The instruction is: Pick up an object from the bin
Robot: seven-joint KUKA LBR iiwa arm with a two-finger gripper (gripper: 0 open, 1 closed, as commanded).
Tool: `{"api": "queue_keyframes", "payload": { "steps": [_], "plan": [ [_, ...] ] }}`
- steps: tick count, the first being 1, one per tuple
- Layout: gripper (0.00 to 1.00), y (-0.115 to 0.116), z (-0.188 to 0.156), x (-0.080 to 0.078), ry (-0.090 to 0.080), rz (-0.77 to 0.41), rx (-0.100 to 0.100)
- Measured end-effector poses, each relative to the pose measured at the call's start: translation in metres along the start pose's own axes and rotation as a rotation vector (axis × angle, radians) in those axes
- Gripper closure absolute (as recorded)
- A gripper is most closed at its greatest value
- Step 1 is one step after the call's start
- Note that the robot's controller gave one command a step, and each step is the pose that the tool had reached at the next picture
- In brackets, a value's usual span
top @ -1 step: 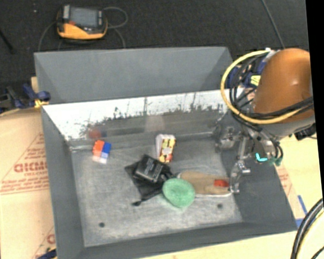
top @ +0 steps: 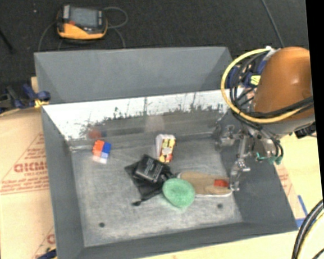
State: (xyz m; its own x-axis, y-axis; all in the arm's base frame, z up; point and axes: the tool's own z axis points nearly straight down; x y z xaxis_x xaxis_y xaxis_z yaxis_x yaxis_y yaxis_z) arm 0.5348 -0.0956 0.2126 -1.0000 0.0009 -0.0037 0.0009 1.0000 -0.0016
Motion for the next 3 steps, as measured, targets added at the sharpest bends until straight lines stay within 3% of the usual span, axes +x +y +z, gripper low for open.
{"api": "queue_keyframes", "payload": {
  "steps": [1, 2, 3],
  "plan": [
    [1.0, -0.034, 0.121, 0.024, 0.001, 0.088, 0.0],
    [1.0, -0.034, 0.121, 0.024, 0.002, 0.088, 0.0],
    [1.0, -0.028, 0.097, 0.025, 0.01, 0.23, -0.002]
  ]
}}
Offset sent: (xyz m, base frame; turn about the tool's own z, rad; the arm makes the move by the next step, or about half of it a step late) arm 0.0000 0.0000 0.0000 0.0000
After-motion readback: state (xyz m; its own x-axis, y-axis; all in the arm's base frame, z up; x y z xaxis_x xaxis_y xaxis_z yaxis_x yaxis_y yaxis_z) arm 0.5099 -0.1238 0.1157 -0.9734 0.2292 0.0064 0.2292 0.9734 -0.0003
